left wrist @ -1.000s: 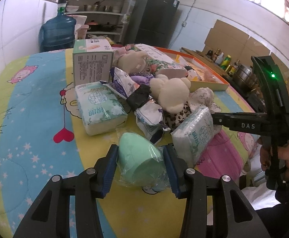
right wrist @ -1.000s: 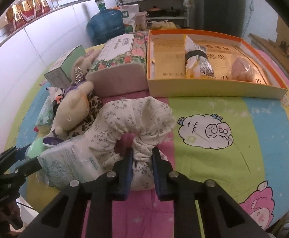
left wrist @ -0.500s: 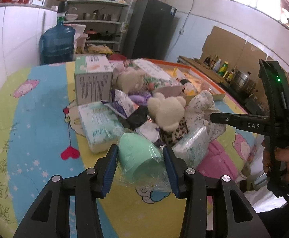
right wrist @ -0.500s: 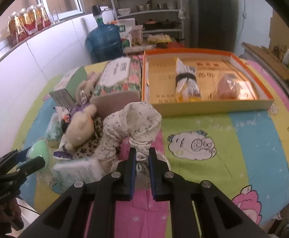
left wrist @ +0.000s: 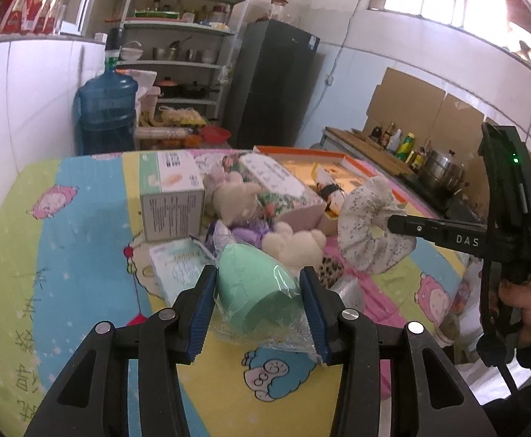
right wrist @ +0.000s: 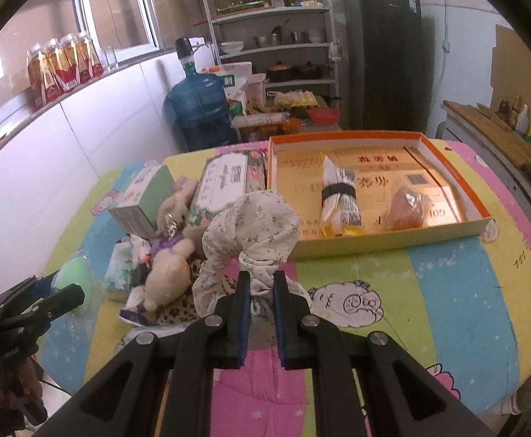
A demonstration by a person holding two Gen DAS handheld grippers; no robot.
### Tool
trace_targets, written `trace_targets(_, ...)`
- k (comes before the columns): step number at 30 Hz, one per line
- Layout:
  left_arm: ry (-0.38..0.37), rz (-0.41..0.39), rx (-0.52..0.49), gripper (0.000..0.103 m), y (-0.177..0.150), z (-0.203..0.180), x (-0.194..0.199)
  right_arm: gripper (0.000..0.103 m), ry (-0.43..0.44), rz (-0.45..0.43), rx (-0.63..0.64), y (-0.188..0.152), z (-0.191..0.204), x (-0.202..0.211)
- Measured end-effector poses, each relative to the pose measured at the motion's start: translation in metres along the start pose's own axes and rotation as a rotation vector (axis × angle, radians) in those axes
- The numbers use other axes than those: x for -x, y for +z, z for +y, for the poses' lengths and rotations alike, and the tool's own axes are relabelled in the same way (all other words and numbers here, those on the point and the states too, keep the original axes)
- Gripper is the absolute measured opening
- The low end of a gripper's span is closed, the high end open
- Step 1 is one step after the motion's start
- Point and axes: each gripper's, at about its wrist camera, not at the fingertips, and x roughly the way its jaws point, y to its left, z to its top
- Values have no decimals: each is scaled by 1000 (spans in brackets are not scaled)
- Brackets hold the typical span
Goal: Organize soft objects
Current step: 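Lift the sponge and scrunchie and carry them over the box with both grippers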
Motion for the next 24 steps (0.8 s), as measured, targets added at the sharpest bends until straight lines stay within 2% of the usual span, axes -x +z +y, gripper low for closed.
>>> trace_targets(10,4,-39,-21,47,29,-8,3,12,26,-60,-15,16,-2,18)
trace_targets(24,-53,-61,-80,47,81,-63,-25,12,12,-127,-77,37,-42,36)
